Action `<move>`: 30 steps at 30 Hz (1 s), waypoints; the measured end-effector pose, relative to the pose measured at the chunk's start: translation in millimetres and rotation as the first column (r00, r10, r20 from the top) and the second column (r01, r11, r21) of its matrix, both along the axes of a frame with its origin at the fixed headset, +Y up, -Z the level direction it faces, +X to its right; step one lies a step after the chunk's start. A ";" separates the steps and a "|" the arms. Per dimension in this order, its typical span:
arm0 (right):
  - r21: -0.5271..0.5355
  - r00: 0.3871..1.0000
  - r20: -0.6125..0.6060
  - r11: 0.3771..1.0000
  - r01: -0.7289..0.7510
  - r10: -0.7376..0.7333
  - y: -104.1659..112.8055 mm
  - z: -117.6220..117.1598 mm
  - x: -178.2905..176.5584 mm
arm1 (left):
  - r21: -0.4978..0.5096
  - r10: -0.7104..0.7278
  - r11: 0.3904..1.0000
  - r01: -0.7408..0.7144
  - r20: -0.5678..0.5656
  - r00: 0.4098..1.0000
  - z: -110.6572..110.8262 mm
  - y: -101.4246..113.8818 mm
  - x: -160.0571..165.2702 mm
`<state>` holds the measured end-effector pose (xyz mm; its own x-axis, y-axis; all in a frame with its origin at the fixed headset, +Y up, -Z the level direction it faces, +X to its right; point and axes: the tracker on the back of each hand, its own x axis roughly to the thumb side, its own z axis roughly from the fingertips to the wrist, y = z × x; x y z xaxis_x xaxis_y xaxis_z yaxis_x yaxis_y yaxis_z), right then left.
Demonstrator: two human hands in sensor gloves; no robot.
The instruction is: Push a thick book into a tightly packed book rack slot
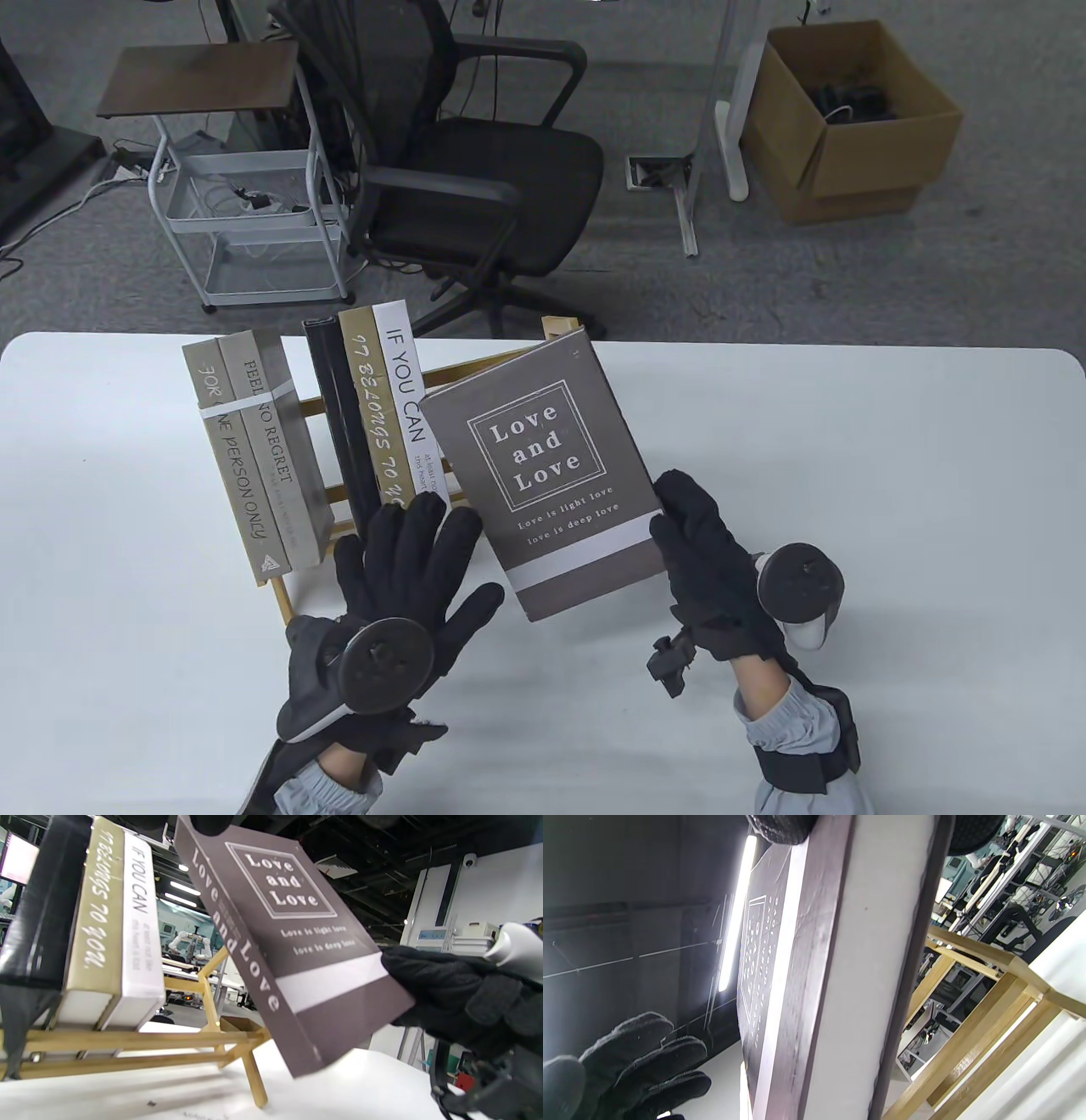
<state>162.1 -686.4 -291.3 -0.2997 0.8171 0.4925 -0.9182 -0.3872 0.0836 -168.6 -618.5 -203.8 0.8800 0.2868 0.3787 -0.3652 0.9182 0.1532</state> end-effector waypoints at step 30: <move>0.026 0.992 -0.121 0.999 0.023 -0.020 11.5 13.0 -17.4 | -0.022 0.520 0.852 -0.524 -0.093 0.849 -58.8 -5.7 -58.7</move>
